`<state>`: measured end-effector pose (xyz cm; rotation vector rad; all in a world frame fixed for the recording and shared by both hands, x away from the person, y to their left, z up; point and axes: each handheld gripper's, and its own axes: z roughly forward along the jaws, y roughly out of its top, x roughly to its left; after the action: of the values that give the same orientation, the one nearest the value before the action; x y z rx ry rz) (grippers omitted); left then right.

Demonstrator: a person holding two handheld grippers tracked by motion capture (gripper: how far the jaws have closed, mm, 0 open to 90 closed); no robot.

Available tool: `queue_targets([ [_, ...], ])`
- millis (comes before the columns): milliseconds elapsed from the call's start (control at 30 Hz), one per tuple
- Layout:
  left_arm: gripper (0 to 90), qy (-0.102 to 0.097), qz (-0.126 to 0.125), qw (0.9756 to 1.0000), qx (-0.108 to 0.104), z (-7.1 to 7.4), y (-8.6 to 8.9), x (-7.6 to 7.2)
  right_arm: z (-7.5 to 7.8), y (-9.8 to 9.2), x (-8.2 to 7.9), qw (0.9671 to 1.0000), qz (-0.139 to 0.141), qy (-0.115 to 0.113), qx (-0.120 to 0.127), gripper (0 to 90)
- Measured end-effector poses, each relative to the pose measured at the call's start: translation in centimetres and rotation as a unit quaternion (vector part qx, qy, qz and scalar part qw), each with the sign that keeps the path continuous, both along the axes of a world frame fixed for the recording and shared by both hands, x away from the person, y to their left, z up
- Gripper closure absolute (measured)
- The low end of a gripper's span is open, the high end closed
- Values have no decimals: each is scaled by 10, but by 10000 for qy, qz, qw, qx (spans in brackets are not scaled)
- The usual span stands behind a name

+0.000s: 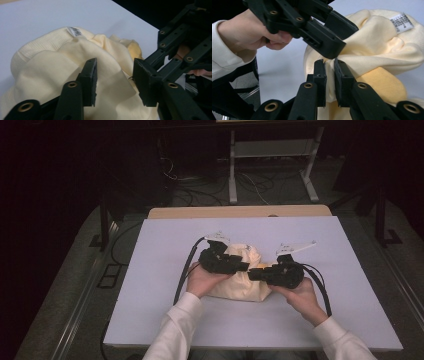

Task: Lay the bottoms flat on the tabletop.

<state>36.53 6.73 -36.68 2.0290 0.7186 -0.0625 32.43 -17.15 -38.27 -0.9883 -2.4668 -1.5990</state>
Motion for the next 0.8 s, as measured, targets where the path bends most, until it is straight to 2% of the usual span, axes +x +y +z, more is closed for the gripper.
queue_targets([
  [100, 610, 28, 25, 10000, 67, 0, 0, 1, 0, 1, 0, 10000, 27, -5, -27, 795],
  [167, 666, 78, 88, 9997, 209, -1, 0, 2, 0, 2, -1, 10000, 51, -9, -54, 795],
  [200, 702, 78, 88, 9997, 209, -1, 0, 2, 0, 3, -1, 10000, 49, -22, -53, 795],
  [233, 748, 124, 81, 9994, 325, -2, 0, 3, 0, 3, -1, 10000, 50, -24, -53, 796],
  [333, 853, 92, 33, 9990, 435, -3, -1, 2, 0, 4, -2, 10000, 58, -24, -77, 795],
  [400, 873, 25, 39, 9988, 486, -2, -1, 1, -1, 4, -2, 9999, 66, -44, -103, 795],
  [500, 880, 10, 25, 9990, 456, -1, 1, 1, 0, 4, -2, 9999, 71, -23, -84, 794],
  [700, 883, -143, -16, 9994, 308, 5, 5, -2, 0, 3, -1, 9999, 94, 21, -39, 780],
  [767, 883, -202, -55, 9995, 241, 8, 8, -3, 2, 1, -1, 10000, 99, -9, 7, 748],
  [800, 883, -260, -54, 9996, 132, 12, 10, -3, 5, -1, -3, 9999, 105, -62, 74, 700],
])
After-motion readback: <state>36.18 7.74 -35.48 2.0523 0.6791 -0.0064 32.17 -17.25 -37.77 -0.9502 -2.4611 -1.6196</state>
